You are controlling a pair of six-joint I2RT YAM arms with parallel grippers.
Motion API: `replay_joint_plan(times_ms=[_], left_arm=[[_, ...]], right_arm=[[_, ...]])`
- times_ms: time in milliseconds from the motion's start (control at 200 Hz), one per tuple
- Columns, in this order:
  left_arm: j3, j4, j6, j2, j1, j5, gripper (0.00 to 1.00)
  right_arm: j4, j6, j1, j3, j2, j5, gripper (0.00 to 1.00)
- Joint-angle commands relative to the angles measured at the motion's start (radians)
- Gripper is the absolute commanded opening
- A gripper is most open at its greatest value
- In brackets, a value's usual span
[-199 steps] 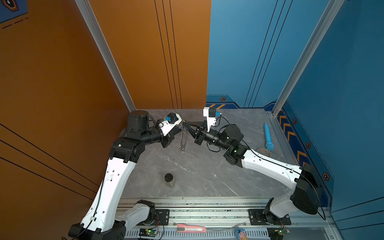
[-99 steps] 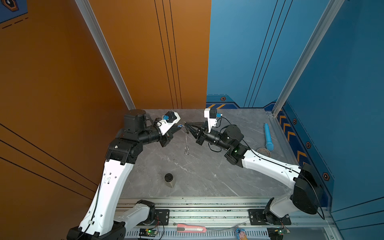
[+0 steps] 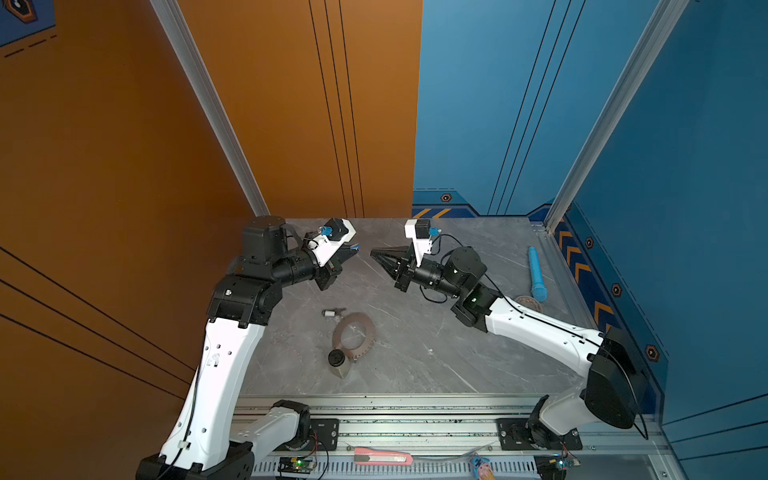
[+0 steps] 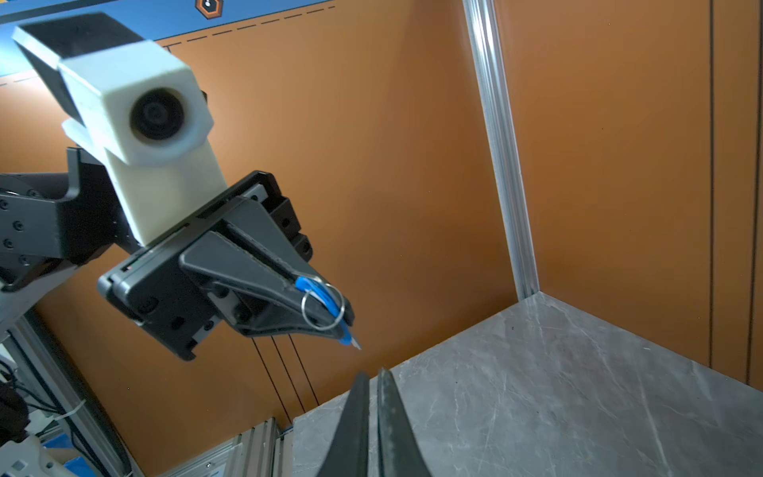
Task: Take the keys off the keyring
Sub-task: 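Lower the blue tag with the left gripper and release it while the right withdraws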
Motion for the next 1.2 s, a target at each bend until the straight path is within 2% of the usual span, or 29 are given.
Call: replay_joint_plan(times_ms=[0, 135, 210, 315, 471, 546, 676, 826, 896, 1196], left_arm=[[-0.019, -0.011, -0.047, 0.001, 0.022, -0.029, 0.00], [-0.075, -0.002, -0.195, 0.013, 0.026, -0.111, 0.00], [-0.136, 0.028, -0.291, 0.015, 0.027, -0.183, 0.00], [-0.219, 0.054, -0.401, 0.022, 0.017, -0.207, 0.00], [-0.352, 0.132, -0.555, 0.043, 0.002, -0.254, 0.00], [-0.385, 0.158, -0.623, 0.077, -0.019, -0.270, 0.00], [-0.406, 0.179, -0.707, 0.196, -0.106, -0.319, 0.00], [-0.403, 0.249, -0.781, 0.347, -0.219, -0.379, 0.00], [-0.385, 0.279, -0.826, 0.425, -0.256, -0.372, 0.00], [-0.211, 0.298, -0.906, 0.737, -0.436, -0.454, 0.00]], right_arm=[[-0.185, -0.143, 0.001, -0.030, -0.087, 0.017, 0.10], [-0.329, -0.220, -0.009, -0.085, -0.148, 0.104, 0.12], [-0.399, -0.254, -0.013, -0.117, -0.174, 0.153, 0.18], [-0.507, -0.251, -0.043, -0.138, -0.195, 0.186, 0.25], [-0.624, -0.229, -0.076, -0.178, -0.242, 0.256, 0.40], [-0.663, -0.222, -0.080, -0.200, -0.263, 0.288, 0.46], [-0.793, -0.219, -0.099, -0.195, -0.274, 0.322, 0.52], [-0.833, -0.200, -0.157, -0.227, -0.300, 0.343, 0.54], [-0.856, -0.199, -0.174, -0.241, -0.313, 0.359, 0.55], [-0.929, -0.201, -0.250, -0.321, -0.378, 0.428, 0.59]])
